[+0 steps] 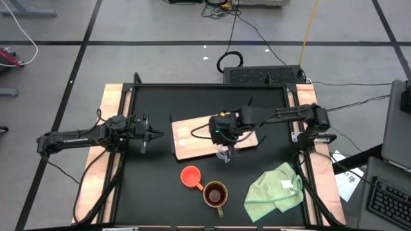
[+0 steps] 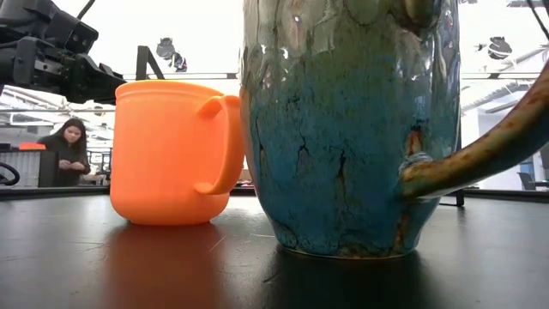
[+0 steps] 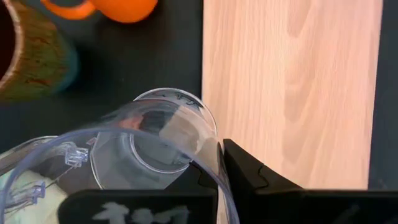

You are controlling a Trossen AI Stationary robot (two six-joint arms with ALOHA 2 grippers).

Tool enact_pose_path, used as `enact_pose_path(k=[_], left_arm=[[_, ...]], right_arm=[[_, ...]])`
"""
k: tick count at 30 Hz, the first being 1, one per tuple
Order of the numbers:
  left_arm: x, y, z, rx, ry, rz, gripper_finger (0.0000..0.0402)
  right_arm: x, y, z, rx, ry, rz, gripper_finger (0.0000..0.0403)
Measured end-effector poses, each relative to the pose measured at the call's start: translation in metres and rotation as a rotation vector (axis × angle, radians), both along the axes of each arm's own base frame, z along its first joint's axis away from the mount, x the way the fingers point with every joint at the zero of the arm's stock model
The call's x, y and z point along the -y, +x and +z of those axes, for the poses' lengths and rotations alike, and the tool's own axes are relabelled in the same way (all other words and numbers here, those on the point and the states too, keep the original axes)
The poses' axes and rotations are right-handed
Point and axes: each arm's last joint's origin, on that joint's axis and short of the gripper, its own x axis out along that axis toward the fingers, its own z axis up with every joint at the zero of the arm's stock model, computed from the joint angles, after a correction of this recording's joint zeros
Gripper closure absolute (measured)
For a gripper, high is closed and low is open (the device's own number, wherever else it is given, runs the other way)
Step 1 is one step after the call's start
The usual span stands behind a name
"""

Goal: Stack small to large cups/mugs on shelf
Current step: Put the transparent mug on the shelf

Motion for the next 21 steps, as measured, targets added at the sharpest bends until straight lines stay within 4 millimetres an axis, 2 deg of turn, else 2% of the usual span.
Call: enact_pose_path(k=[9, 21], left_arm=[[0.000, 0.000, 0.000, 0.000, 0.000, 0.000, 0.0371], [0.000, 0.000, 0.000, 0.000, 0.000, 0.000, 0.0371]], right_arm=[[0.004, 0.042, 0.002, -0.023, -0.027, 0.079, 0.0403], [0.018, 0.060, 0.007, 0.058, -0.050, 0.109, 0.0403]])
